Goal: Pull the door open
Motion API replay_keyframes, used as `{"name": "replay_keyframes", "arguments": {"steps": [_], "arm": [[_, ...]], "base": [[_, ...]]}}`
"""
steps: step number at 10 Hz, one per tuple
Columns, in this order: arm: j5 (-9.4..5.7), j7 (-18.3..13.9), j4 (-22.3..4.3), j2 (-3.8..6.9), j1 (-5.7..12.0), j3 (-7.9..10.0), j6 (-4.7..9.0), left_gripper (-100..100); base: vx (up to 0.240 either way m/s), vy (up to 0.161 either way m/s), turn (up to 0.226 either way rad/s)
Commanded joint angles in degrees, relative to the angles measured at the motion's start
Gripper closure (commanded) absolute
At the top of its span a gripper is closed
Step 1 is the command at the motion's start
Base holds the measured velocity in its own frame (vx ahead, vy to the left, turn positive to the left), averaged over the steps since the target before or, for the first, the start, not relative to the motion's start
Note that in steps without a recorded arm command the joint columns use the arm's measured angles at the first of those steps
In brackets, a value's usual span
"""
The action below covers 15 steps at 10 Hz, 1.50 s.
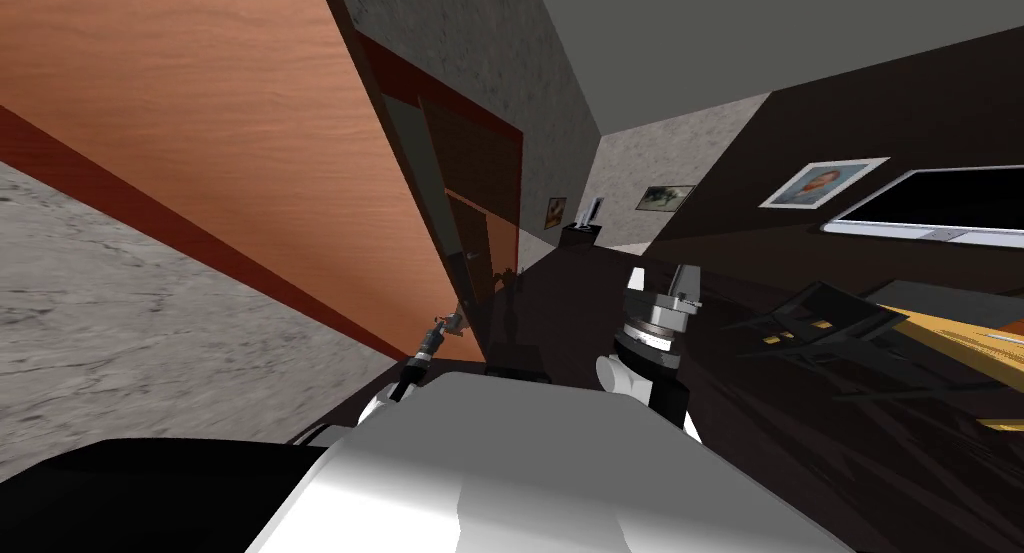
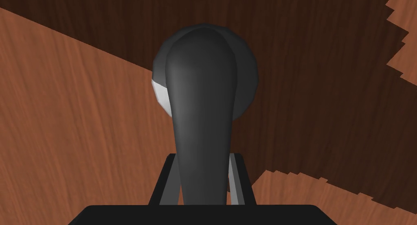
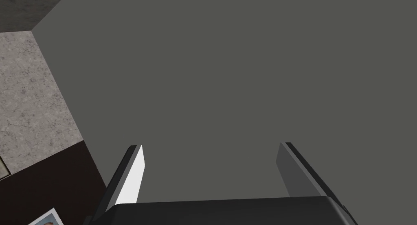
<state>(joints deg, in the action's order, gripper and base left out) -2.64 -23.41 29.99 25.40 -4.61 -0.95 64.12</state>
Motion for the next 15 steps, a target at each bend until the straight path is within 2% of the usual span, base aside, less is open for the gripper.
{"name": "replay_keyframes", "arguments": {"steps": [1,2,4,5,7,8,10,11,12,15], "arm": [[0.07,0.6,1.1,-0.98,0.81,-0.25,-1.71,100],[0.02,0.9,1.0,-1.28,1.60,-0.23,-2.45,100],[0.02,0.9,1.0,-1.28,1.60,-0.23,-2.45,100],[-0.09,1.4,0.8,-1.83,3.06,-0.18,-3.80,100],[-0.12,1.6,0.8,-1.96,3.39,-0.17,-4.11,100],[-0.20,2.0,0.6,-2.42,4.60,-0.13,-5.24,100],[-0.28,2.4,0.5,-2.80,5.61,-0.09,-6.18,100],[-0.51,2.2,1.2,-2.18,4.91,0.35,-6.40,100],[-0.17,1.3,0.9,-1.48,3.56,-0.30,-4.62,100],[0.20,0.1,0.6,-0.45,1.86,-1.03,-1.99,100]], "base": [[-0.164,0.042,-0.119],[-0.197,0.063,-0.168],[-0.093,0.038,-0.054],[-0.175,0.026,-0.130],[-0.152,0.067,-0.112],[-0.192,0.052,-0.090],[-0.217,0.074,-0.116],[-0.074,0.042,-0.030],[-0.150,0.043,-0.166],[-0.172,0.036,-0.137]]}}
